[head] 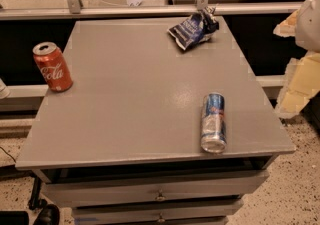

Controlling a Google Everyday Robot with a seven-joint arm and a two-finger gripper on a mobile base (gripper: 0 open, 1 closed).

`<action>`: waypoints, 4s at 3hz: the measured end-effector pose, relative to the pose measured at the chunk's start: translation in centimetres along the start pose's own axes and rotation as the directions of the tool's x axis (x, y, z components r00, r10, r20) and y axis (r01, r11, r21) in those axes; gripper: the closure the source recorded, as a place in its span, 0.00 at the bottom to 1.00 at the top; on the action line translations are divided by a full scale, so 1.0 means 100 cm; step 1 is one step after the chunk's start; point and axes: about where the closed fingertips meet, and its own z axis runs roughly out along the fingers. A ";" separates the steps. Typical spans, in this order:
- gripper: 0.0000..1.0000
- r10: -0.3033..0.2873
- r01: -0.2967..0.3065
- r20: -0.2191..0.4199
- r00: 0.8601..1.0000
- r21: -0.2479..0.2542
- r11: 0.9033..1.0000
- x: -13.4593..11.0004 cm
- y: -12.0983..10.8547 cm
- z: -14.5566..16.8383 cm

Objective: Move coke can near blue chip bag

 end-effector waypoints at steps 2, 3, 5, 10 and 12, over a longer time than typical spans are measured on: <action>0.00 -0.001 0.001 0.030 1.000 -0.006 1.000 -0.009 0.001 0.006; 0.00 -0.002 0.007 0.131 0.991 -0.040 0.999 -0.045 0.003 0.034; 0.00 0.022 0.050 0.443 0.896 -0.149 0.988 -0.188 0.032 0.110; 0.00 0.045 0.132 0.716 0.696 -0.190 0.973 -0.339 0.058 0.133; 0.00 0.005 0.239 0.849 0.528 -0.155 0.959 -0.451 0.063 0.169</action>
Offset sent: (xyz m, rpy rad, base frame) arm 0.0060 0.0228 -0.0166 0.0726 0.0161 0.0257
